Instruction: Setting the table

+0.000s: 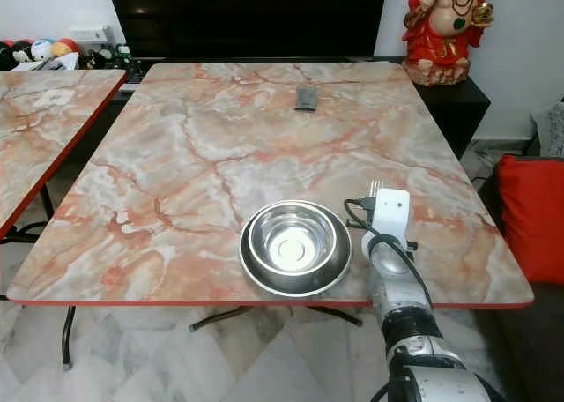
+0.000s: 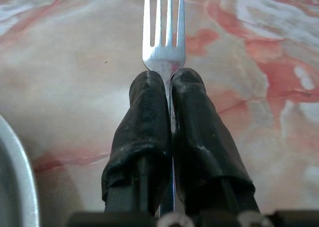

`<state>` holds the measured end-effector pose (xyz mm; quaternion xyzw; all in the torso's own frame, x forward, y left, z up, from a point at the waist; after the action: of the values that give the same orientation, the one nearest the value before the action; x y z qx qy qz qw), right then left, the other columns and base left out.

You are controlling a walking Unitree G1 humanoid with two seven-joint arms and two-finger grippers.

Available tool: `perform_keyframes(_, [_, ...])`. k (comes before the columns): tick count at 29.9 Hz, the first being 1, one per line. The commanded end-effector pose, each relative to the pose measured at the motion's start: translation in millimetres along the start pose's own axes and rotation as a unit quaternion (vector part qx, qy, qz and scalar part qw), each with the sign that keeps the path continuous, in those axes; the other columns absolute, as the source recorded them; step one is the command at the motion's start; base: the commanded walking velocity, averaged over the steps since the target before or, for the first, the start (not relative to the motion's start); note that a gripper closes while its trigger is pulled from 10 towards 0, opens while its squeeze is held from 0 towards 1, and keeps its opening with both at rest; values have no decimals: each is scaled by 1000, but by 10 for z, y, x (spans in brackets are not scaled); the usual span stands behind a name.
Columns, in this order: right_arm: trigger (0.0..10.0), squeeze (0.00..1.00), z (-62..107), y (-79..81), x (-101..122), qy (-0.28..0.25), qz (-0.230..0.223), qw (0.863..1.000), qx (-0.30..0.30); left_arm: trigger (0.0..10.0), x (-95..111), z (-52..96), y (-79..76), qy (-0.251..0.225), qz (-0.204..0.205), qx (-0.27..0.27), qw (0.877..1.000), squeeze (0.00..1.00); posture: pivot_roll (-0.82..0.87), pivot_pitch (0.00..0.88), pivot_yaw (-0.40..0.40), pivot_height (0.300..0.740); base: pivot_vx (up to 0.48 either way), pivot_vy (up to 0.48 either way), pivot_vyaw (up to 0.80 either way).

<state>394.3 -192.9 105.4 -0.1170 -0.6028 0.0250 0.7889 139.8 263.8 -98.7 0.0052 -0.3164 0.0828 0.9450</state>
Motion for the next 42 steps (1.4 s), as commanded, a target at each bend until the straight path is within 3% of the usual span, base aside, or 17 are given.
perform_keyframes(1, [10000, 0, -9, 56, -12, 9, 7, 1000, 15, 10000, -67, 30, 54, 16, -8, 4, 1000, 0, 8, 112, 36, 740, 0, 0, 0])
perform_keyframes(20, [10000, 0, -12, 152, -32, 15, 12, 999, 39, 10000, -71, 28, 48, 20, -11, 0, 1000, 0, 13, 110, 36, 740, 0, 0, 0])
perform_keyframes(22, [10000, 20, -12, 154, -36, 15, 12, 999, 39, 10000, -71, 28, 48, 20, -11, 0, 1000, 0, 13, 110, 36, 740, 0, 0, 0])
perform_keyframes(23, [10000, 106, -11, 157, -40, 16, 12, 999, 40, 10000, -71, 28, 48, 20, -11, -1, 1000, 0, 13, 109, 36, 740, 0, 0, 0])
perform_keyframes(24, [10000, 125, -10, 163, -46, 16, 14, 999, 42, 10000, -71, 28, 48, 20, -11, -1, 1000, 0, 13, 109, 36, 740, 0, 0, 0])
perform_keyframes(29, [10000, 141, -7, 174, -56, 18, 16, 999, 46, 10000, -73, 28, 46, 20, -11, -1, 1000, 0, 14, 109, 36, 740, 0, 0, 0])
perform_keyframes(30, [10000, 310, -7, 175, -57, 18, 17, 999, 47, 10000, -73, 28, 45, 20, -11, -1, 1000, 0, 14, 109, 36, 740, 0, 0, 0])
perform_keyframes(35, [10000, 267, -7, 181, -63, 19, 19, 998, 48, 10000, -74, 28, 44, 20, -11, -1, 1000, 0, 14, 108, 35, 740, 0, 0, 0])
perform_keyframes(42, [10000, 310, -11, 186, -48, 17, 20, 998, 49, 10000, -74, 27, 40, 20, -9, 0, 1000, 0, 15, 106, 33, 740, 0, 0, 0])
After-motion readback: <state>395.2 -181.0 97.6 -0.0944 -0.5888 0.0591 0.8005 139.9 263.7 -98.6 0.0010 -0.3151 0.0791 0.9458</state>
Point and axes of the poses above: a point about 5 cm out from each wrist's last joint towards the gripper, its own z axis pointing back from the gripper into the wrist, its own x axis along the axis of the wrist's last joint, y = z × x, the point moved 2 cm from there along -z, pointing out of the wrist towards the gripper, and after that the axes turned 13 degrees about z, right-handed, at the moved point
